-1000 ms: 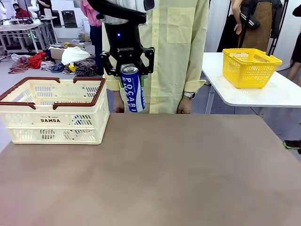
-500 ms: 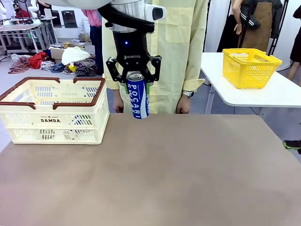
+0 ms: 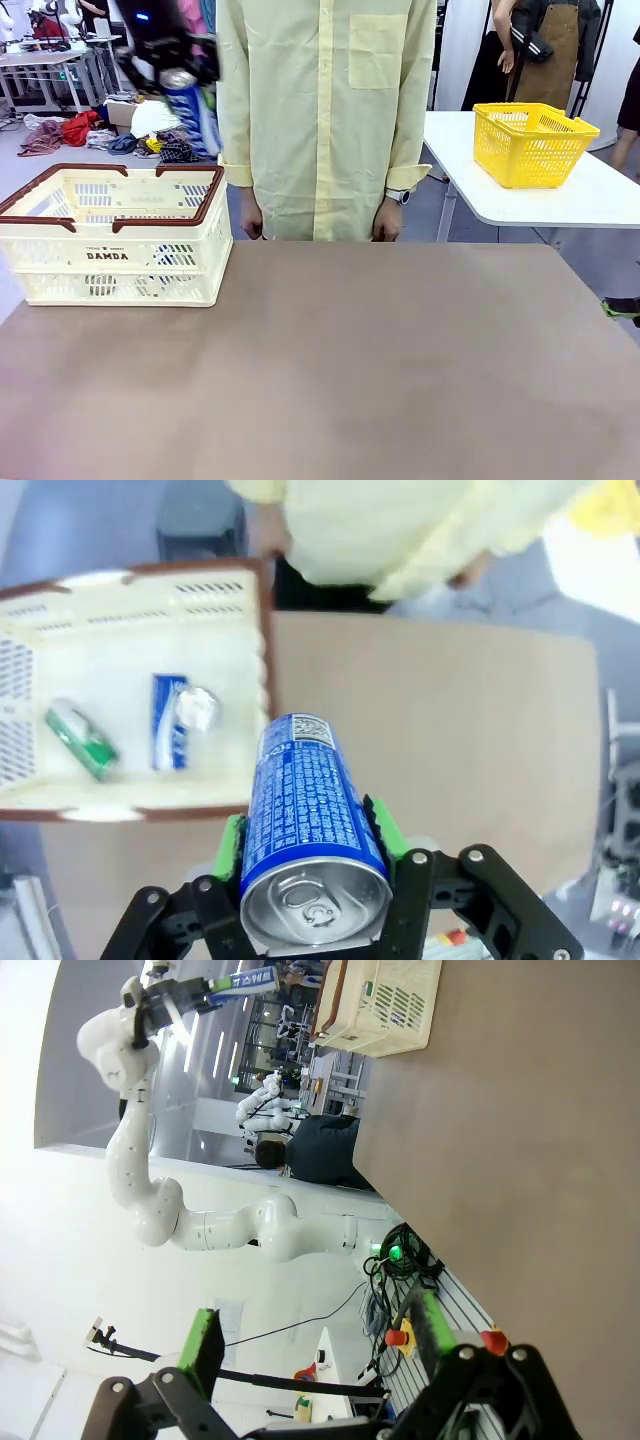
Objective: Place the drinks into the Shopping basket.
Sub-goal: Pick up one drink and place it into the Shopping basket.
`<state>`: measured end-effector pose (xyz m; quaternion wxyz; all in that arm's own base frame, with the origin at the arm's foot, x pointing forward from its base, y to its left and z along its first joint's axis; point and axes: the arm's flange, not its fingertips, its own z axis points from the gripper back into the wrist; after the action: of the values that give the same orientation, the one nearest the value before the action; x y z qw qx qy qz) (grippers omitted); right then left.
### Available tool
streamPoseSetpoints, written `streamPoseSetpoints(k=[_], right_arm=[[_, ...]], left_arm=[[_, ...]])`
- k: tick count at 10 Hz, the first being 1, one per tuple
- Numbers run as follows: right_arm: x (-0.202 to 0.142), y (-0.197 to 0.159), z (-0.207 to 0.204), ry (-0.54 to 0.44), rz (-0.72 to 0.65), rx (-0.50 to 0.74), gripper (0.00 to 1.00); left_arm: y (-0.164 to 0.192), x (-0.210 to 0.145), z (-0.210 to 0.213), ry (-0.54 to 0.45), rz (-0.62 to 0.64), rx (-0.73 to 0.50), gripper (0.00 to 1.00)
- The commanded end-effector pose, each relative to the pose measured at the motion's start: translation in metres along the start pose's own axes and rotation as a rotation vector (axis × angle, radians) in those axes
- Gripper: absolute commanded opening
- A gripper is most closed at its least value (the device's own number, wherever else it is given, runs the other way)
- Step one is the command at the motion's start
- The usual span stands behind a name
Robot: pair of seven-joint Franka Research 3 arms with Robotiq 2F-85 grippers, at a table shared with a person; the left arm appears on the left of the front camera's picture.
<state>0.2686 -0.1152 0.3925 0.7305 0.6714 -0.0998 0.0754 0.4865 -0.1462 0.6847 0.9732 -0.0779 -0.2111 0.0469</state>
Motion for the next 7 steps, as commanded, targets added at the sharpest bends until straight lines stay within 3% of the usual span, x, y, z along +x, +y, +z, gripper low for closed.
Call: streamPoseSetpoints(k=[1,2,4,6,7], right_arm=[[0.000,0.004,0.000,0.006,-0.010,0.006,1.00],[0.000,0.004,0.000,0.006,-0.010,0.006,1.00],[0.000,0.004,0.000,0.006,-0.010,0.006,1.00],[0.000,0.004,0.000,0.006,-0.010,0.006,1.00],[0.000,0.004,0.000,0.006,-0.010,0.006,1.00]], left_arm=[[0.057,-0.002,-0.031,-0.048,0.073,-0.036,0.00],[0.097,-0.003,-0.052,-0.053,0.125,0.002,0.00],[0.153,-0.021,-0.088,0.082,0.233,0.065,0.00],[0.179,-0.037,-0.116,0.066,0.282,0.070,0.00],[0.170,-0.039,-0.106,0.045,0.330,0.009,0.00]])
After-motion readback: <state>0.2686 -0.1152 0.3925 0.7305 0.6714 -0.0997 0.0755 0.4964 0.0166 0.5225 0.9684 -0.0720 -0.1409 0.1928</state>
